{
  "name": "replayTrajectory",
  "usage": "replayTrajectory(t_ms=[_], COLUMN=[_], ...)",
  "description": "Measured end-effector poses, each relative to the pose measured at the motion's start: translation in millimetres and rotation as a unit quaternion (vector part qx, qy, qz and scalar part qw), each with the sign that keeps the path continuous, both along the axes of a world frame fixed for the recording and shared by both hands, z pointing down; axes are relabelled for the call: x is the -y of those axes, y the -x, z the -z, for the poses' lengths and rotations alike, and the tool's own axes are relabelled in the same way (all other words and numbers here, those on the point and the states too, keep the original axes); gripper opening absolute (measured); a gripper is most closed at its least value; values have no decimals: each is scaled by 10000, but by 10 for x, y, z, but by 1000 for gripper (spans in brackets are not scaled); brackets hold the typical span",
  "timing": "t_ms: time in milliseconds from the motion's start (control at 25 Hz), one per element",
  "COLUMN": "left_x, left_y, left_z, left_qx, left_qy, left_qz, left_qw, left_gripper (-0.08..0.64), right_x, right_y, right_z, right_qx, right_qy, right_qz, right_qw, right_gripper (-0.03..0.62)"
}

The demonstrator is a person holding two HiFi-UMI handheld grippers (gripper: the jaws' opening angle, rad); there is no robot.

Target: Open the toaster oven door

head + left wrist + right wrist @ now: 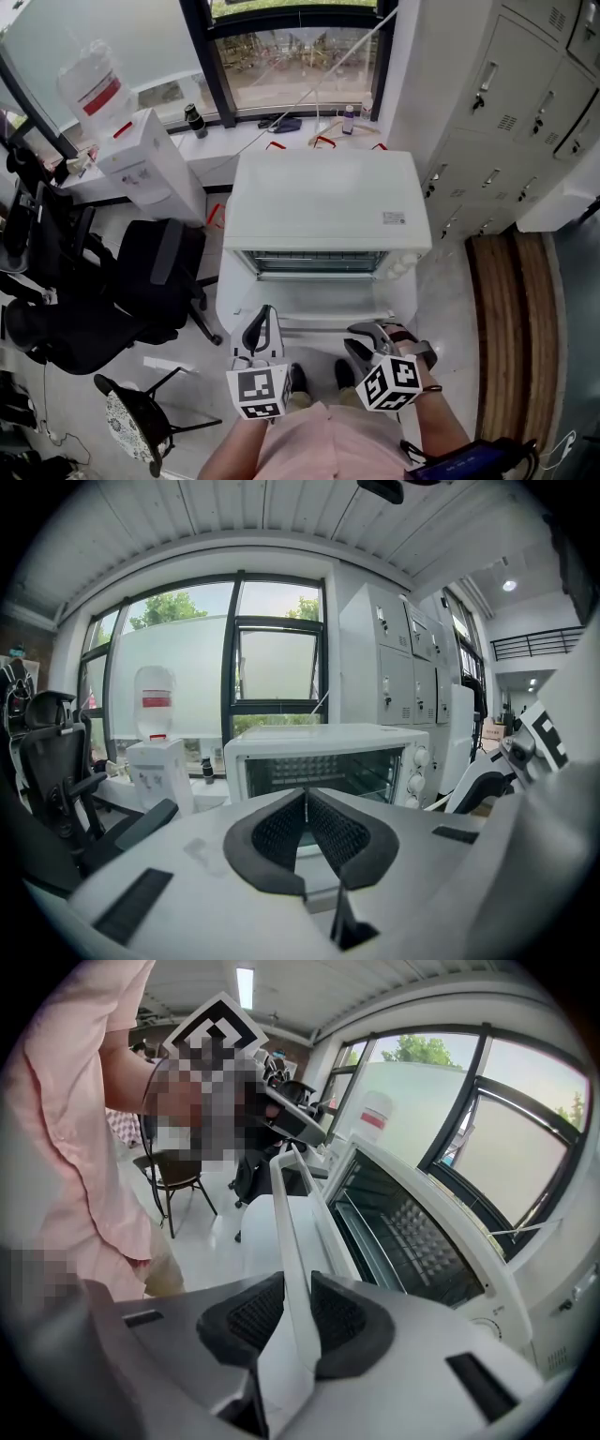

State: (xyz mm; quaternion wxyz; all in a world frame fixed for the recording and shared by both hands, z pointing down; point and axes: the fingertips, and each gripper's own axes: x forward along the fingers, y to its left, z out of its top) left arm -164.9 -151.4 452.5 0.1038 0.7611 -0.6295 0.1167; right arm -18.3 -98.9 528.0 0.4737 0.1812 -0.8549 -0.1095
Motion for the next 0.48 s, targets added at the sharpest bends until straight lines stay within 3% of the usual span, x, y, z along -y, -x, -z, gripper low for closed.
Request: replayTrajectory(t_ms=[480], left_x=[-57], left_y=[99], left_z=[-381], left_qx=[-65], left_qy=[424], left_qz=[62], left_qw=[9991], left_gripper=[17], right_x=[-124], right_y=[6], right_z=[-92], right_qx=[78], right_qy=[141], right_qz=[-20], right_qw=[9999], right_gripper=[87])
